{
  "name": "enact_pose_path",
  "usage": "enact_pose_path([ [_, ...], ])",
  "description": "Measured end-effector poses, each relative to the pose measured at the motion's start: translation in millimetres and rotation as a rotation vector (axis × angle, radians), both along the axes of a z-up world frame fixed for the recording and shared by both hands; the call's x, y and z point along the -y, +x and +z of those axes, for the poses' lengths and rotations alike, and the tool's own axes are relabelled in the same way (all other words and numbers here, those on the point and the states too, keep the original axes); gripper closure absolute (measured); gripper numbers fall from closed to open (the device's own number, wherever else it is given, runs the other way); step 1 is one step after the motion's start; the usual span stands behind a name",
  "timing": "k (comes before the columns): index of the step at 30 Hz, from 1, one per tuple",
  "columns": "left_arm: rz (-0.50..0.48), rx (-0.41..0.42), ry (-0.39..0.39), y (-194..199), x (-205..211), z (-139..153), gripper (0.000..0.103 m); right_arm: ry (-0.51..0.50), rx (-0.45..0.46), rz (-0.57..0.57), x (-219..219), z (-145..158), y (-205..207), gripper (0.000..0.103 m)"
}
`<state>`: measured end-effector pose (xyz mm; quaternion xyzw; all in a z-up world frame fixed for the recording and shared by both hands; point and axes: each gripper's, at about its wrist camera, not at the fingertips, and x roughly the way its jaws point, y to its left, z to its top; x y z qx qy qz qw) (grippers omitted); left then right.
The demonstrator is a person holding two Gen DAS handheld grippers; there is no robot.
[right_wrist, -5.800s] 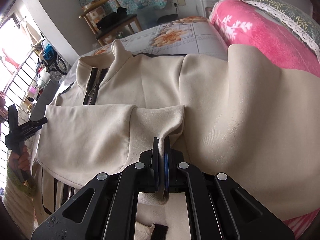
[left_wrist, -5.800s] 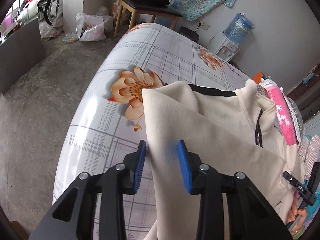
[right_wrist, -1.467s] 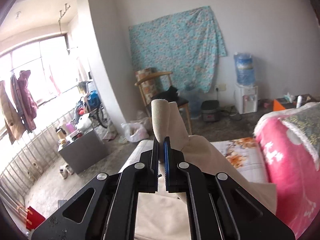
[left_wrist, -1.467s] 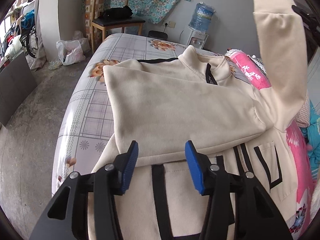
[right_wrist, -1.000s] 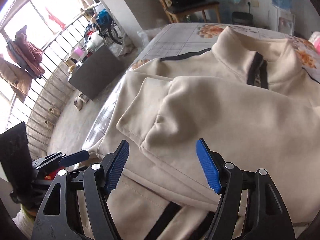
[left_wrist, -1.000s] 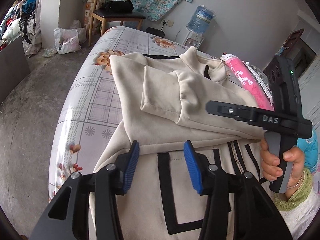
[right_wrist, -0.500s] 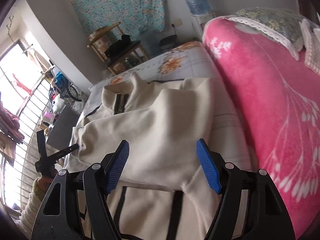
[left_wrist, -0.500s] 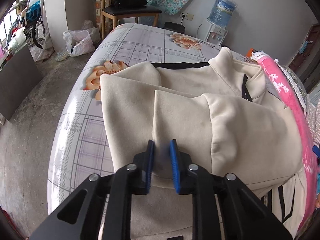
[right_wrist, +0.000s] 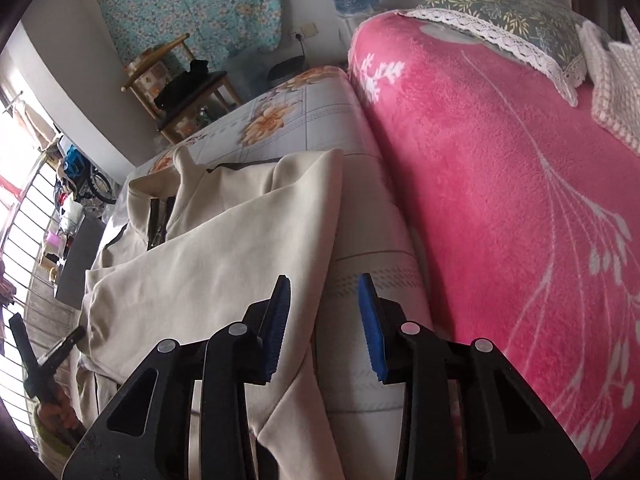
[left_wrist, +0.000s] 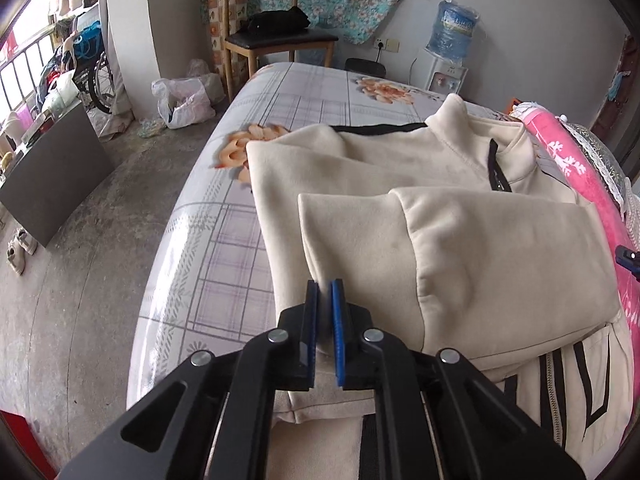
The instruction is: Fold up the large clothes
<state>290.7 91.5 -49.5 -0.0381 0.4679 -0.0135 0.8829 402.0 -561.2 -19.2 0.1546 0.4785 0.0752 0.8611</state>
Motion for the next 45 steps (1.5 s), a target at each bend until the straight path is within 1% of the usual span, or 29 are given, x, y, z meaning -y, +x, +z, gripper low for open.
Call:
enact_pose_path([
  [3,-0.001,0.011,0.009,-2.8,1.4,-2.8,0.096,-0.029,-0.007,0.0,-6.6,-5.2,24.0,0.074],
  [5,-0.007,0.012,0.018,-2.4,3.7,-2.8,0.096,-0.057,-0.011,0.02,-13.9,-8.6,37.1,0.099],
  [8,-0.012,0.011,0.01,-2.2,3.0,-3.1,0.096,-0.126,0.038,0.017,-19.4,-5.5,39.5,0.101],
  [10,-0.015,0.012,0.004,-1.9,1.5,-3.9,0.095,-0.192,0.044,0.008,-21.5,-10.7,39.4,0.101],
  [11,-0.018,0.013,0.001,-1.7,1.3,-4.1,0.095,-0.206,0.041,0.013,-21.2,-15.5,40.3,0.1],
  [13,-0.022,0.013,-0.011,-1.2,-0.7,-2.9,0.093,-0.214,0.04,0.011,-18.6,-17.9,39.4,0.097],
  [14,-0.017,0.022,-0.029,-2.6,-3.6,0.4,0.093,-0.214,0.043,0.009,-17.1,-15.2,38.2,0.088],
  [16,-0.013,0.069,-0.06,-8.4,-9.4,12.7,0.092,-0.257,0.062,-0.028,-13.2,-3.3,32.0,0.076],
  [17,-0.008,0.096,-0.049,-11.7,-10.5,19.6,0.092,-0.278,0.087,-0.044,-12.2,5.5,26.7,0.074],
  [18,-0.008,0.124,-0.039,-14.1,-10.7,26.8,0.091,-0.272,0.113,-0.043,-12.0,14.2,20.5,0.074],
  [20,-0.039,0.15,-0.051,-13.2,-7.7,36.6,0.091,-0.224,0.15,0.005,-19.4,27.5,8.4,0.072],
  [21,-0.057,0.144,-0.056,-10.9,-4.3,38.3,0.091,-0.205,0.166,0.051,-27.4,31.5,1.7,0.068],
  [23,-0.082,0.105,-0.063,-4.0,4.7,34.3,0.086,-0.199,0.176,0.19,-52.4,31.4,-11.8,0.041],
  [25,-0.09,0.019,-0.061,3.7,15.0,19.8,0.072,-0.22,0.177,0.319,-77.2,23.3,-24.7,0.038],
  [26,-0.09,-0.033,-0.052,6.6,19.8,10.0,0.068,-0.257,0.165,0.365,-87.8,15.6,-29.9,0.037],
  [27,-0.092,-0.083,-0.036,9.4,24.0,0.3,0.064,-0.303,0.145,0.388,-95.1,6.7,-32.6,0.037],
  [28,-0.096,-0.091,-0.018,8.2,26.9,-4.2,0.063,-0.345,0.112,0.396,-98.9,-3.9,-33.3,0.037],
  [29,-0.104,-0.072,0.001,4.2,28.8,-3.0,0.063,-0.378,0.069,0.392,-99.4,-14.7,-32.3,0.036],
  [30,-0.111,-0.075,0.016,1.1,30.3,-0.6,0.06,-0.39,0.054,0.377,-96.6,-19.0,-33.8,0.036],
  [32,-0.111,-0.072,0.011,-8.5,27.9,8.7,0.054,-0.399,0.055,0.332,-90.9,-10.8,-41.8,0.035],
  [33,-0.106,-0.06,0.012,-16.2,26.1,15.2,0.045,-0.405,0.06,0.307,-87.7,-4.4,-48.8,0.035],
  [34,-0.1,-0.045,0.024,-25.2,24.5,21.5,0.037,-0.398,0.068,0.288,-85.2,2.4,-57.9,0.033],
  [36,-0.095,-0.029,0.044,-46.5,21.8,31.2,0.033,-0.374,0.082,0.266,-80.6,13.1,-78.3,0.027],
  [37,-0.096,-0.034,0.045,-58.1,20.7,33.5,0.031,-0.367,0.086,0.259,-80.9,16.8,-91.5,0.02],
  [40,-0.102,-0.067,0.054,-98.0,23.1,31.9,0.027,-0.341,0.07,0.275,-87.1,19.3,-131.7,0.017],
  [41,-0.101,-0.076,0.073,-112.5,25.8,29.2,0.026,-0.322,0.058,0.286,-90.6,18.0,-146.6,0.015],
  [43,-0.096,-0.092,0.131,-141.3,33.5,22.0,0.025,-0.29,0.025,0.305,-98.6,12.0,-173.3,0.014],
  [45,-0.091,-0.101,0.17,-168.6,40.7,14.4,0.023,-0.264,-0.011,0.312,-107.6,4.1,-196.2,0.012],
])
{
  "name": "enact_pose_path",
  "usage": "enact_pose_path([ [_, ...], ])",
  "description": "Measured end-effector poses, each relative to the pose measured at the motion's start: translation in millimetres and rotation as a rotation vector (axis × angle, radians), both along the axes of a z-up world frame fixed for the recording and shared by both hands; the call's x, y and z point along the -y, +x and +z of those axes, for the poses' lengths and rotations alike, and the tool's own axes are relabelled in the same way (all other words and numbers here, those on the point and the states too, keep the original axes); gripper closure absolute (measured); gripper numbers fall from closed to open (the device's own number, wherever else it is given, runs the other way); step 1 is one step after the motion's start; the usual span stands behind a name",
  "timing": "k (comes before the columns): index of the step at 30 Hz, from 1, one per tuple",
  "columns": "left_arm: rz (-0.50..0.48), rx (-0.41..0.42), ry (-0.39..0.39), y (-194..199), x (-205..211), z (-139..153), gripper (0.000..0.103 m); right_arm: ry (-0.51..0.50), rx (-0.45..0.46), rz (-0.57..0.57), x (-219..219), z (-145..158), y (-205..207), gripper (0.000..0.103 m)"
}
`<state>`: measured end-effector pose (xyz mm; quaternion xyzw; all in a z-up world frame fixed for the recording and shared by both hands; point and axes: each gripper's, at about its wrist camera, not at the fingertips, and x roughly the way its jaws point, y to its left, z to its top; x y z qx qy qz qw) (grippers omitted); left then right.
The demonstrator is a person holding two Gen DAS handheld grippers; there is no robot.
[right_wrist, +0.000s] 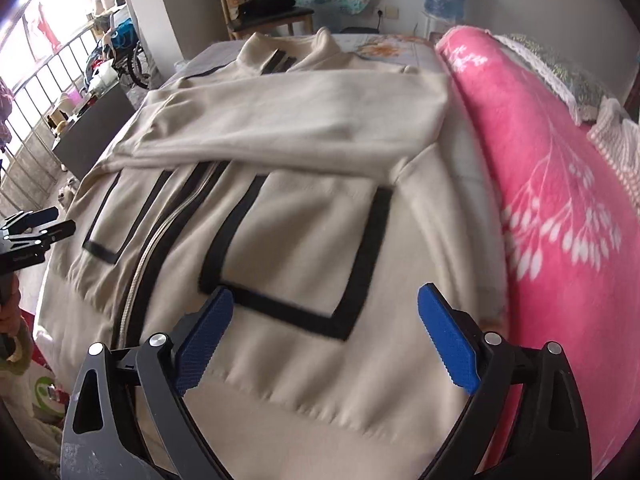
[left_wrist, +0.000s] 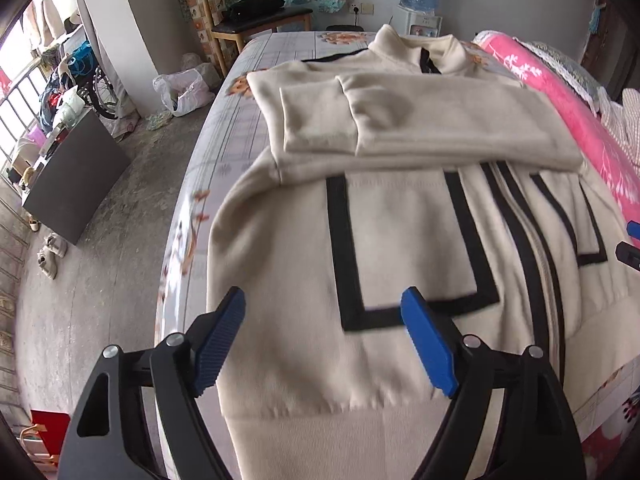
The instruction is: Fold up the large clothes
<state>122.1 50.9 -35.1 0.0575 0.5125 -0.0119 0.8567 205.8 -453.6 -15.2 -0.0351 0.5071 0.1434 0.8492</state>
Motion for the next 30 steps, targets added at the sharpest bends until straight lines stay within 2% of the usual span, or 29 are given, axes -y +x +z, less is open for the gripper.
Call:
enact_pose_path([
  [4,-0.004,-0.013,0.068,-42.1,13.9,-21.1,0.02,0.011,-0.073,-0.003,-18.8,-20.0,-34.3,0.011],
  [6,-0.001,-0.009,0.126,-54.9,20.7,-31.0,0.02,0.02,-0.093,-0.015,-26.5,-27.6,-45.8,0.011],
  [7,0.003,0.024,0.143,-60.5,22.5,-30.2,0.016,0.01,-0.086,-0.024,-30.6,-29.3,-50.1,0.01],
  [10,0.0,0.058,0.194,-69.3,26.6,-32.6,0.012,-0.059,-0.052,-0.025,-43.8,-30.7,-59.8,0.008],
  [12,0.012,0.069,0.202,-71.6,25.1,-33.5,0.009,-0.08,-0.059,-0.037,-48.2,-35.7,-60.0,0.008],
  [14,0.038,0.063,0.174,-71.0,19.1,-34.5,0.006,-0.137,-0.056,-0.041,-55.1,-40.9,-65.2,0.008],
  [16,0.068,0.05,0.106,-69.5,9.8,-35.6,0.006,-0.16,-0.01,-0.048,-59.2,-41.0,-70.8,0.008],
  [21,0.104,0.005,-0.03,-65.3,-5.4,-40.2,0.005,-0.08,-0.004,-0.112,-45.5,-44.9,-76.3,0.008],
  [30,0.095,-0.028,-0.059,-67.4,-7.5,-41.1,0.005,-0.073,0.071,-0.144,-48.6,-46.7,-90.2,0.008],
])
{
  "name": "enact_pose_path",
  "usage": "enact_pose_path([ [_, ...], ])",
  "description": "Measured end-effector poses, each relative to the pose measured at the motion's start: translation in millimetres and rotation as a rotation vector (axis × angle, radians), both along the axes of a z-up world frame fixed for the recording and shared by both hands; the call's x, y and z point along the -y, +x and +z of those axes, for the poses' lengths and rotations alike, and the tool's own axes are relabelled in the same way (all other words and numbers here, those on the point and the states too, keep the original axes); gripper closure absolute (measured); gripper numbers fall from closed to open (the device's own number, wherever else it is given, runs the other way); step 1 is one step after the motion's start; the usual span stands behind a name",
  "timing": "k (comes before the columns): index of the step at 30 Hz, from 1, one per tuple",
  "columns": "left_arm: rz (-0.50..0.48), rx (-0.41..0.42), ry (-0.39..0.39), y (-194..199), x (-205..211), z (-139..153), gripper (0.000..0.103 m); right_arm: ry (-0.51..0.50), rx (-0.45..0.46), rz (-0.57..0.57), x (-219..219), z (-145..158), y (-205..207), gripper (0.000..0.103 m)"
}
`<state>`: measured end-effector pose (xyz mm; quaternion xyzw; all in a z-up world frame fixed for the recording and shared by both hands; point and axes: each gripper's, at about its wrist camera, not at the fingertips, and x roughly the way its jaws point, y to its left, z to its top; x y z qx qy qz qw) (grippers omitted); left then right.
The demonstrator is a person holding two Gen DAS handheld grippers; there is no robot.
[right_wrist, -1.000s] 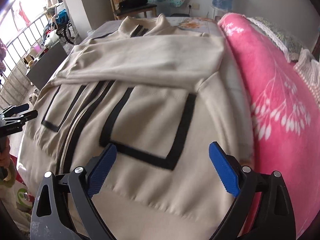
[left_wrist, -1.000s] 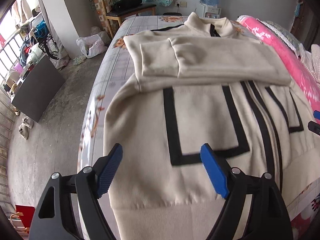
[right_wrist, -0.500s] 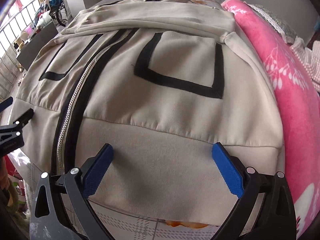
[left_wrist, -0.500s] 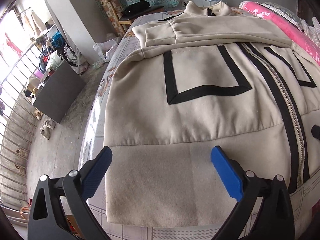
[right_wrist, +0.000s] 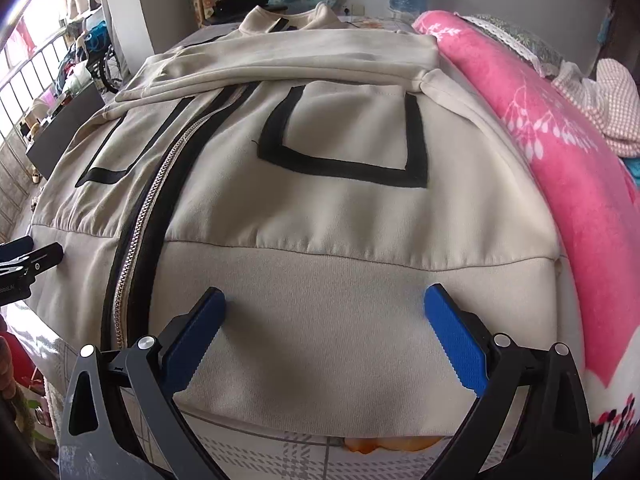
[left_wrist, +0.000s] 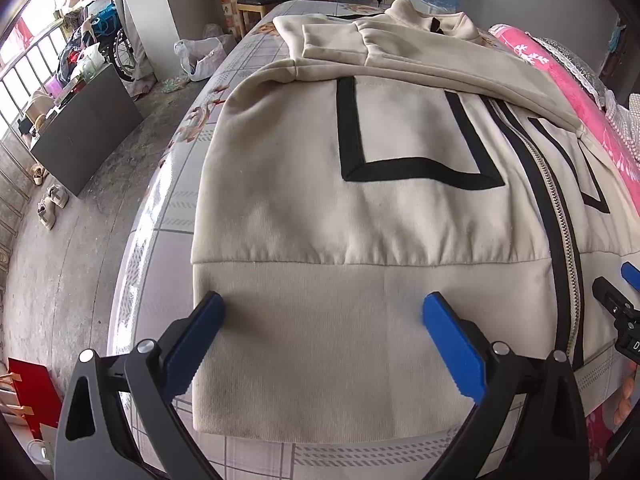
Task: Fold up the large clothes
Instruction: 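Position both open tools at the jacket hem edge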
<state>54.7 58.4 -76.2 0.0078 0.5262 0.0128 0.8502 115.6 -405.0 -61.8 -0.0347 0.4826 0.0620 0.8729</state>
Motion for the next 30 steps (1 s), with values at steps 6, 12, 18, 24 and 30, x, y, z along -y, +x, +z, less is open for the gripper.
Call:
enact_pose_path([
  [6,0.009,0.038,0.003,-6.0,-0.1,-0.5,0.005,0.007,0.025,0.001,2.6,-0.3,-1.5,0.008],
  [12,-0.02,0.07,-0.006,-16.6,-4.1,3.3,0.005,0.008,0.03,0.026,4.4,0.0,-4.8,0.008],
  [18,-0.017,0.219,-0.065,-55.5,-24.3,22.3,0.006,0.009,0.02,0.059,4.7,0.3,-4.7,0.008],
  [24,0.029,0.258,-0.209,-79.5,-62.5,23.0,0.024,0.006,0.014,0.053,3.3,0.4,-4.8,0.008],
  [30,0.059,0.206,-0.284,-75.1,-81.5,9.1,0.052,0.004,0.008,0.047,4.2,1.1,-3.6,0.008],
])
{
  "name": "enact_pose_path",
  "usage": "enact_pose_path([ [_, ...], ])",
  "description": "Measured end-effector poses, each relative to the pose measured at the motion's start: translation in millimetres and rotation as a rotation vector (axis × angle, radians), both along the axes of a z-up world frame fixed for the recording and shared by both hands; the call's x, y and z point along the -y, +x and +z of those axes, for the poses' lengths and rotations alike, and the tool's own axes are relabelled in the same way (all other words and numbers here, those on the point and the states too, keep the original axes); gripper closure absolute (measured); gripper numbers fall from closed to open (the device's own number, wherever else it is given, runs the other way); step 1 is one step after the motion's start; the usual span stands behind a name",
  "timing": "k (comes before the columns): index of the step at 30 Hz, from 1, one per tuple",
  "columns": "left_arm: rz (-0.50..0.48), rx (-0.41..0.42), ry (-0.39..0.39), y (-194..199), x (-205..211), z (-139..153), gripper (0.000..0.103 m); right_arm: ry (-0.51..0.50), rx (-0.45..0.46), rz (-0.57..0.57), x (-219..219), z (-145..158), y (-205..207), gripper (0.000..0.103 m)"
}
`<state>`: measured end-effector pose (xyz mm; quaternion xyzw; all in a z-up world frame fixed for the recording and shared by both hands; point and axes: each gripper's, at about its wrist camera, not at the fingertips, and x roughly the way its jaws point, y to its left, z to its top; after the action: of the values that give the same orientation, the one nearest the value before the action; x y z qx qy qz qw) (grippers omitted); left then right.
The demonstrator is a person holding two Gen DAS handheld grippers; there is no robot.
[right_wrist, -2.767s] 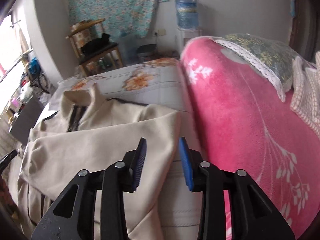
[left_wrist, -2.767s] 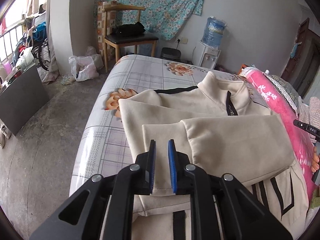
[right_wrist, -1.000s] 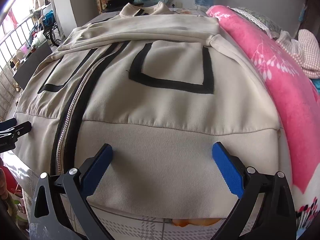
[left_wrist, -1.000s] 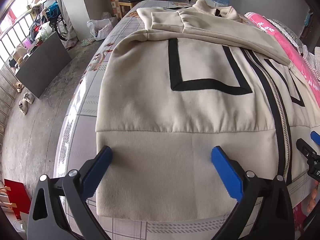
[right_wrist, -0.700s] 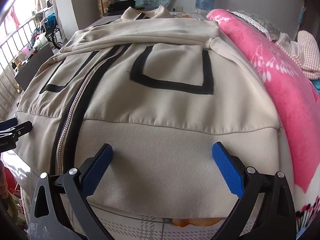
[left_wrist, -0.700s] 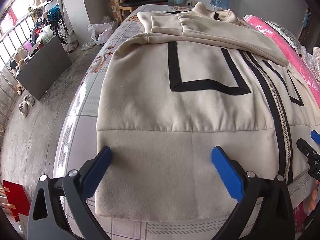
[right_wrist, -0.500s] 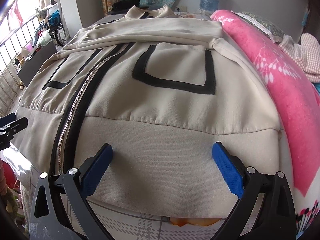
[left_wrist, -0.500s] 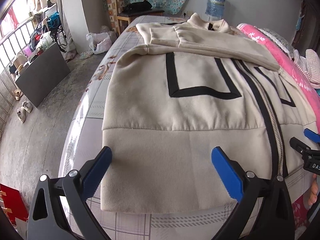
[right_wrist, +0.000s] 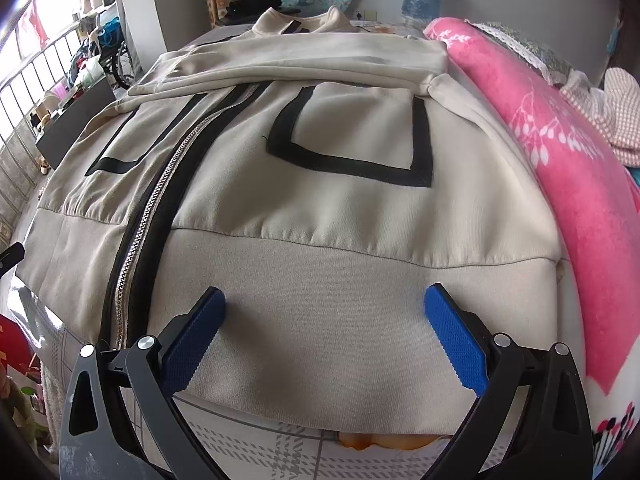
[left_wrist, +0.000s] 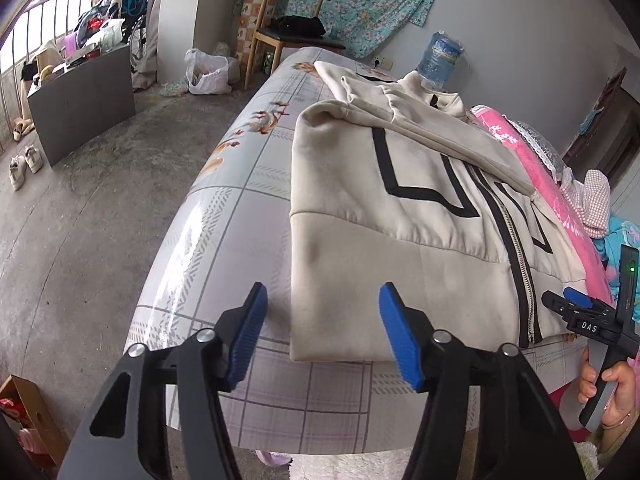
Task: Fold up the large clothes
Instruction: 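Position both open tools at the jacket hem edge, then grasp the hem with the left tool while the right tool grasps beside it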
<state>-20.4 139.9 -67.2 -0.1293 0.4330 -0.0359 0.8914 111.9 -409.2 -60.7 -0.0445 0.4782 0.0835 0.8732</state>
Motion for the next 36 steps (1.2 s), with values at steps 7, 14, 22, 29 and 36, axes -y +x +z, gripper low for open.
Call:
enact_pose_path([
  [7,-0.003,-0.016,-0.046,16.4,-11.1,-5.2,0.067,-0.006,-0.022,-0.006,-0.9,0.2,3.5,0.008],
  [14,-0.025,-0.033,-0.123,42.0,-17.7,-6.3,0.07,-0.007,-0.031,-0.017,-1.3,0.0,4.7,0.008],
  [22,0.007,-0.065,-0.294,79.5,-37.0,-11.1,0.07,-0.007,-0.026,-0.024,-1.1,-0.8,3.7,0.008],
  [29,0.049,-0.09,-0.521,106.6,-58.1,-22.8,0.07,-0.005,-0.022,-0.02,0.8,-1.0,3.7,0.008],
  [36,0.008,-0.125,-0.687,98.8,-63.6,-18.3,0.071,-0.005,-0.023,-0.019,1.1,-0.9,4.0,0.008],
])
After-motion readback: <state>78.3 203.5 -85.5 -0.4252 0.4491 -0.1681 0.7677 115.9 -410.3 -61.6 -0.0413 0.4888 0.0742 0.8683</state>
